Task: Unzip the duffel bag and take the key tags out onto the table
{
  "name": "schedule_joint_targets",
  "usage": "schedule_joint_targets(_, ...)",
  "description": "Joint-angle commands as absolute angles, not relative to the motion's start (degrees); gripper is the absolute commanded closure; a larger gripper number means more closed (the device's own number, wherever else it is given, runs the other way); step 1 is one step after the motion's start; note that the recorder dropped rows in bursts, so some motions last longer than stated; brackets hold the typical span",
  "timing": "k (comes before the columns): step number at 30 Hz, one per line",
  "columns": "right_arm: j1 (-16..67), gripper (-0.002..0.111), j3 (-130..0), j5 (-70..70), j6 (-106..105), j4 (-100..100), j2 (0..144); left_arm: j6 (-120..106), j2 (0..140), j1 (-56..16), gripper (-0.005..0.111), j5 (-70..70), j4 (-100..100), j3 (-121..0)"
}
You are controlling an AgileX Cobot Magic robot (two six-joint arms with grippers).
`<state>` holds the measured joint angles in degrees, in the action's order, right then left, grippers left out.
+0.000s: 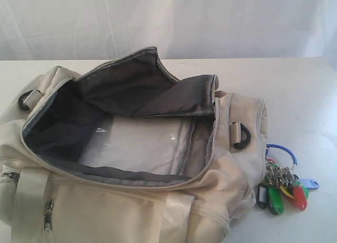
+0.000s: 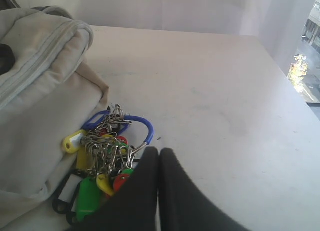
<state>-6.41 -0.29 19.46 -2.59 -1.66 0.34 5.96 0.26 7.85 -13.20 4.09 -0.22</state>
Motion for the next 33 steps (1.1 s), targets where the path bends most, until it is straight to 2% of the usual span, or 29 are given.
schedule_joint_targets(1,-6.3,0.108,0.0,19.2,-2.8,-2.0,0.0,3.1,0.0,7.9,0.107,-13.1,4.4,0.0)
schedule_joint_targets(33,-6.3,0.108,0.0,19.2,-2.8,-1.9,0.0,2.8,0.0,7.9,0.107,-12.8,4.1,0.0)
